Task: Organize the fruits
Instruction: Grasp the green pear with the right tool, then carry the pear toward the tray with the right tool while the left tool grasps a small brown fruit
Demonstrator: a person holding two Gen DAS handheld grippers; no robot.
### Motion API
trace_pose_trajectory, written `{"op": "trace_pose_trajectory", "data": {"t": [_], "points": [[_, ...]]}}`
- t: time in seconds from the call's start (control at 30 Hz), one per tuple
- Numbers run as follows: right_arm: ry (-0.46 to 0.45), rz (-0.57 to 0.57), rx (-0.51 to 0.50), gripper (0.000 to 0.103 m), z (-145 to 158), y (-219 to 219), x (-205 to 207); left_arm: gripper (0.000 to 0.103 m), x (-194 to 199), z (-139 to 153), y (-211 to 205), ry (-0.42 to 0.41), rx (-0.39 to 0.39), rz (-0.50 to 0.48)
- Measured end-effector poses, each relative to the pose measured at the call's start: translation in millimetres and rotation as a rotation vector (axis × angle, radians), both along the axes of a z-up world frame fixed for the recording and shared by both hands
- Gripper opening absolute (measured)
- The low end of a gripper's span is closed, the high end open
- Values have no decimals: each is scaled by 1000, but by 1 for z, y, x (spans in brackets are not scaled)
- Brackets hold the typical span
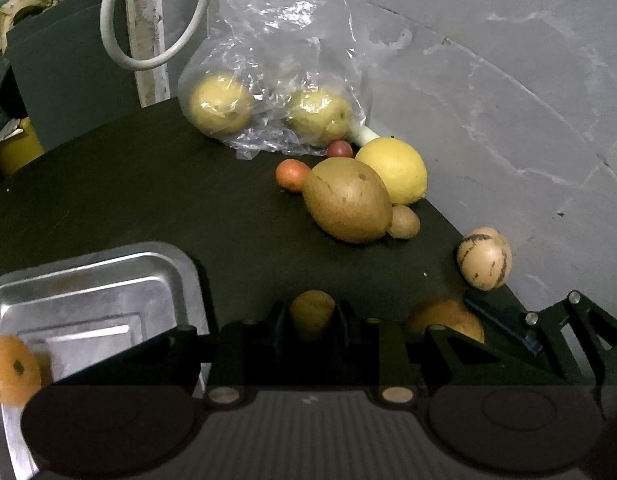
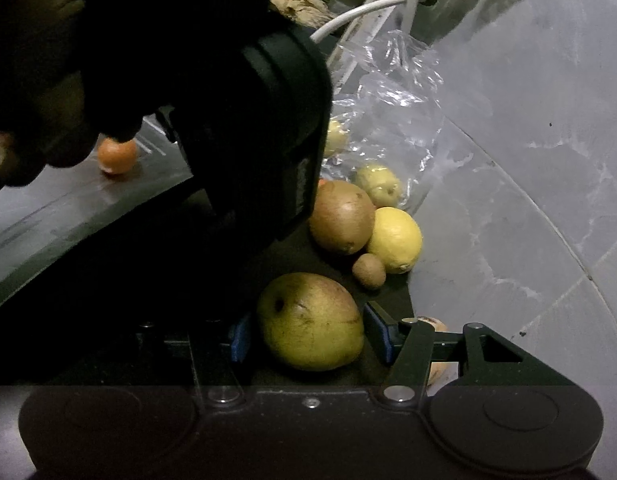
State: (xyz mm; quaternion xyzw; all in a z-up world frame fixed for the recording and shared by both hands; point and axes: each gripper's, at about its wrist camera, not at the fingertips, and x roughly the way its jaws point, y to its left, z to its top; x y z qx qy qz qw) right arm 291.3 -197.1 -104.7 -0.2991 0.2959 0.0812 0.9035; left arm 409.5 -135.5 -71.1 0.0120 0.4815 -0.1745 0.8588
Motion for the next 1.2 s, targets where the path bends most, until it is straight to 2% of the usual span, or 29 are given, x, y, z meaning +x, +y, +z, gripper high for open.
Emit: {"op": "trace_pose_trajectory", "data": {"t": [0.53,0.87,1.2], "points": [[-18,30,-44,57,13,33,-37,29,-41,21,43,-23,-59,48],[-37,84,-47,57,29,72,-50,29,-65,30,99,-30,-79,145],[-34,170,-51,57,33,123,-61,29,-80,23,161,-13,-78,266]]}}
